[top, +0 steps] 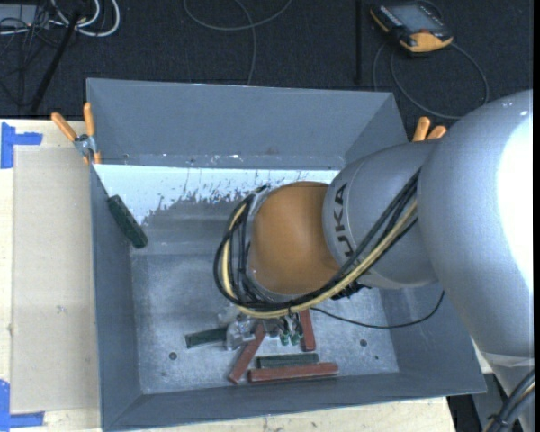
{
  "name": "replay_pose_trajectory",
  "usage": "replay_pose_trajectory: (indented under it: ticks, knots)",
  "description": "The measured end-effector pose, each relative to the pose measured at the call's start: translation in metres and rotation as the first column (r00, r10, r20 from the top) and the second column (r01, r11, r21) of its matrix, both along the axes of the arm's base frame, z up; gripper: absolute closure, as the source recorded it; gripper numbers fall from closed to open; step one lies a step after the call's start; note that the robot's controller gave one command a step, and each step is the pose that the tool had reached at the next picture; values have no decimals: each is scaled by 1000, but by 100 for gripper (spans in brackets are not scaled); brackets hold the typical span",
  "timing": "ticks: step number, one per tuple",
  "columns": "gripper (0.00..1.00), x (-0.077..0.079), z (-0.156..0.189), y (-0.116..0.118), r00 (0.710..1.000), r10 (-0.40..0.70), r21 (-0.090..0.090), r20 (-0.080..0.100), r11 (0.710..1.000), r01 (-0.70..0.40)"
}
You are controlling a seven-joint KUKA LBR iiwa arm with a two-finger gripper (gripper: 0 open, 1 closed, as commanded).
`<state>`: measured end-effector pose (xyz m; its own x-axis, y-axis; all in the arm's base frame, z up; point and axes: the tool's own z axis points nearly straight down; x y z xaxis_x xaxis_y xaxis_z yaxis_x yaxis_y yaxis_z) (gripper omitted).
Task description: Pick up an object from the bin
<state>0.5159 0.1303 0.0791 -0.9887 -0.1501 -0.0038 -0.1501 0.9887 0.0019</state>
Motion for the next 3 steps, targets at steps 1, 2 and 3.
replay_pose_trajectory:
  ticks: [1, 2, 3]
  knots:
    - [100, -3, 41, -2, 1000, 3, -4, -13, 1000, -3]
    - [100, -11, 109, -2, 1000, 25, -4, -9, 1000, -25]
    - [100, -2, 188, 7, 1000, -16, -2, -3, 1000, 16]
